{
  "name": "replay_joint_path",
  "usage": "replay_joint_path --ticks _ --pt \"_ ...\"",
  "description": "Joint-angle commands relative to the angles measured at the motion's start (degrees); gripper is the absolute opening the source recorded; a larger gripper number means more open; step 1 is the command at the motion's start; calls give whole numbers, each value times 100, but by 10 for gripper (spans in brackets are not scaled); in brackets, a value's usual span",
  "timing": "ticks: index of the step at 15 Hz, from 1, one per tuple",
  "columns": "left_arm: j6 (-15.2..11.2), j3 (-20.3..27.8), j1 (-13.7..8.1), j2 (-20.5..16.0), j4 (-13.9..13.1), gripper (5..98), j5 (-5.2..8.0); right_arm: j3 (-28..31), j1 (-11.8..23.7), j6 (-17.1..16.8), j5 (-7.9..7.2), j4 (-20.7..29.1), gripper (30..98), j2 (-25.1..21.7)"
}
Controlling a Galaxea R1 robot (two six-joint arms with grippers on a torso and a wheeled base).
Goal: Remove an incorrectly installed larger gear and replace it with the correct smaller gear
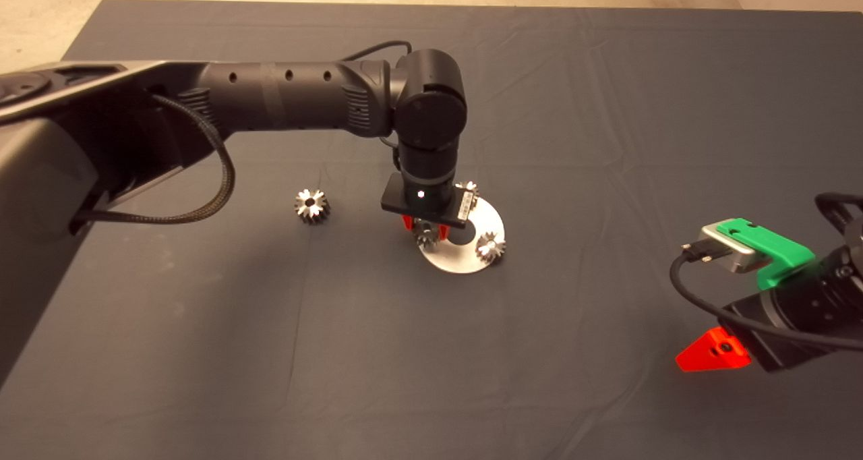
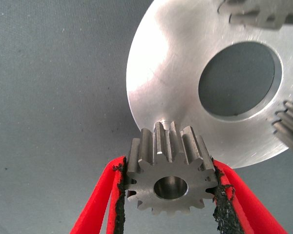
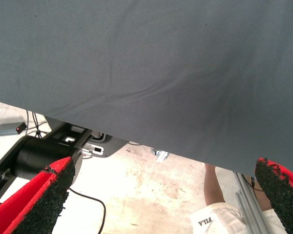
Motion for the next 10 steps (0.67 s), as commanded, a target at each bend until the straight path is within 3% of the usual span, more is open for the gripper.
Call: replay_joint_path --ticks 1,10 --pt "82 -164 -68 30 63 375 792 13 79 -33 -3 213 977 -73" --pt "-84 235 -64 -41 37 375 792 13 79 -33 -3 213 977 -82"
